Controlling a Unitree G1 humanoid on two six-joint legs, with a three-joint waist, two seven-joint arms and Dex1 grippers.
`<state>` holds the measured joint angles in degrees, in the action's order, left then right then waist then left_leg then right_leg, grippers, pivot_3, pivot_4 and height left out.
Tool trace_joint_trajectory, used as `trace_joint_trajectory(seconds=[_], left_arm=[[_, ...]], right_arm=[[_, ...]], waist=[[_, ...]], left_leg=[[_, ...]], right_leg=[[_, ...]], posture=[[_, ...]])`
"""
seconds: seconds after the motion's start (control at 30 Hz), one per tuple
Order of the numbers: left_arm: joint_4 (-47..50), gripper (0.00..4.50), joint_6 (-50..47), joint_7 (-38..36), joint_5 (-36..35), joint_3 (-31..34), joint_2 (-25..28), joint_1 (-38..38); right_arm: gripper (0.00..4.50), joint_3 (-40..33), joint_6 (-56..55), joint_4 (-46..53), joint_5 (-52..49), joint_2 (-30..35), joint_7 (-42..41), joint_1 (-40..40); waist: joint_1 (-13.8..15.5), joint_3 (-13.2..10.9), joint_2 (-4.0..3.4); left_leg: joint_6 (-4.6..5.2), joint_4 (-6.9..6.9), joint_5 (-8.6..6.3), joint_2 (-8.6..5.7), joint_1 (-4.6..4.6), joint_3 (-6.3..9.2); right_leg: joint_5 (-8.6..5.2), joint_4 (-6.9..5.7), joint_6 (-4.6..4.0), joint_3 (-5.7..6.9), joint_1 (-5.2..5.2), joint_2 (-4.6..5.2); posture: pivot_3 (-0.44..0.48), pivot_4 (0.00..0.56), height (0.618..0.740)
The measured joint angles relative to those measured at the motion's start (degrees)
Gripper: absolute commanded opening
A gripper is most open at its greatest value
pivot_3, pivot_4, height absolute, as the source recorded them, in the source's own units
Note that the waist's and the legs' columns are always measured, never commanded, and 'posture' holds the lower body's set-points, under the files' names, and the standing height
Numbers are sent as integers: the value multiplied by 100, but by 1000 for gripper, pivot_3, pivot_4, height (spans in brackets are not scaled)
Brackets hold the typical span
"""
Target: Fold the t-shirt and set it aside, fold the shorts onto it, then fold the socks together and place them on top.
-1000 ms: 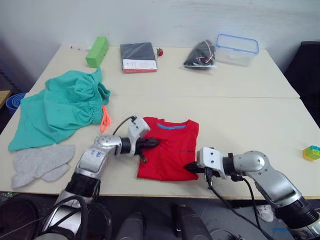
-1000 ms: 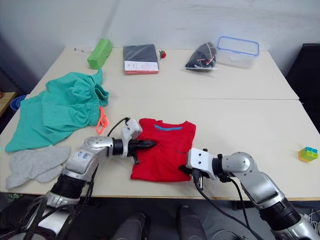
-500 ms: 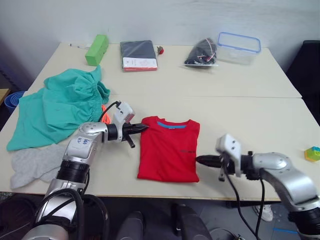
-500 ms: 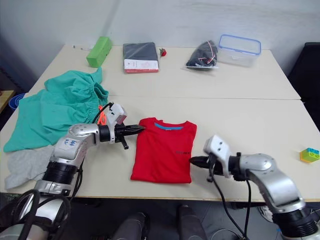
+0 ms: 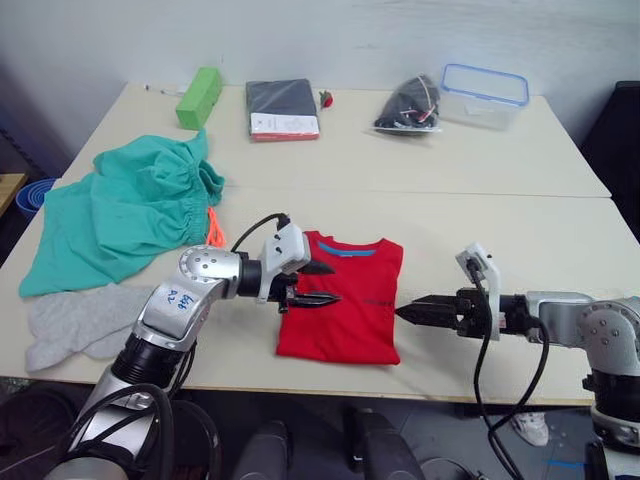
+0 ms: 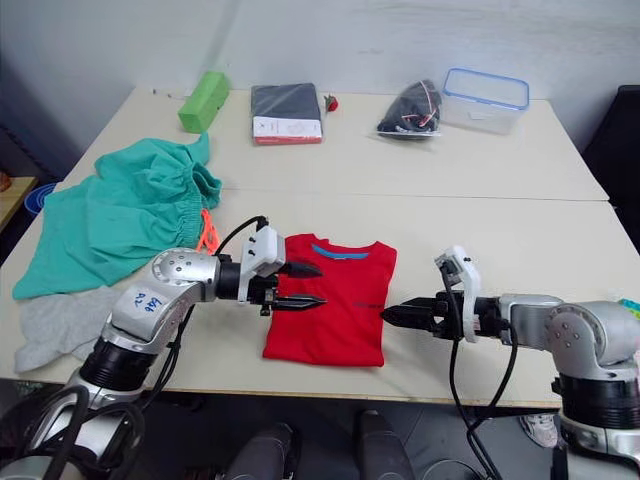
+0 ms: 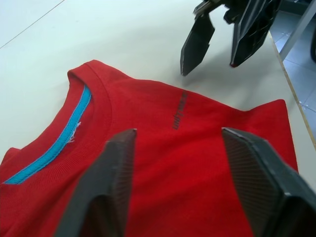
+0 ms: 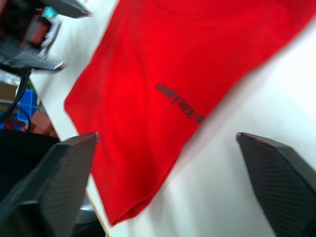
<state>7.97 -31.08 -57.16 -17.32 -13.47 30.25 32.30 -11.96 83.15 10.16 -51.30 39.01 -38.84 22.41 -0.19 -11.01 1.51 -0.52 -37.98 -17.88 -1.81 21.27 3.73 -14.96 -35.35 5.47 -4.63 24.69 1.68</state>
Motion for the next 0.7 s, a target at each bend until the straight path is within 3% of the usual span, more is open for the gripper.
trace_joint_trajectory(seconds=[0.07, 0.17, 0.33, 0.37, 0.47, 0.53, 0.7], left_arm=[[-3, 4450, 76, -3, 59, -3, 45, 0], [-60, 4482, 244, 9, 206, 2, 160, -2], [-227, 3266, 311, 80, 269, 26, 163, -38], [-221, 3266, 293, 84, 258, 46, 158, -39], [-169, 3728, 138, 60, 119, 158, 152, -50], [-123, 4374, 55, 12, 9, 234, 158, -60], [71, 4466, -88, 5, -242, 454, 160, -73]], right_arm=[[4500, 150, 46, -141, 66, -52, 63, 99], [4500, 246, 53, -251, 115, -149, 92, 247], [4500, 348, 96, -697, 229, -591, 207, 670], [4500, 350, 130, -830, 242, -708, 248, 784], [4500, 414, 184, -1111, 326, -992, 348, 1051], [4500, 428, 192, -1315, 406, -1211, 413, 1223], [4500, 428, 184, -1590, 531, -1569, 483, 1441]], waist=[[-7, 0, 0], [-19, 0, 0], [-107, 1, 1], [-142, 1, 1], [-203, 1, 1], [-235, 1, 1], [-310, 2, -1]], left_leg=[[0, 0, 0, 0, 1, -3], [0, 0, 0, 0, -5, -4], [1, -3, 0, 2, -11, -4], [1, -2, 0, 3, -11, -4], [0, -1, 0, 8, -13, -4], [0, 0, 0, 9, -16, -4], [-1, 2, 0, 12, -19, -4]], right_leg=[[0, 2, 0, -1, 0, 0], [0, 0, 0, -2, -4, -3], [2, -8, 1, -3, -7, -5], [2, -9, 1, -3, -7, -6], [2, -15, 0, -6, -2, -12], [2, -18, 0, -6, -3, -13], [2, -20, -1, -7, -3, -15]], posture=[[0, 150, 740], [0, 150, 740], [0, 150, 740], [0, 150, 740], [0, 150, 740], [0, 150, 740], [0, 150, 740]])
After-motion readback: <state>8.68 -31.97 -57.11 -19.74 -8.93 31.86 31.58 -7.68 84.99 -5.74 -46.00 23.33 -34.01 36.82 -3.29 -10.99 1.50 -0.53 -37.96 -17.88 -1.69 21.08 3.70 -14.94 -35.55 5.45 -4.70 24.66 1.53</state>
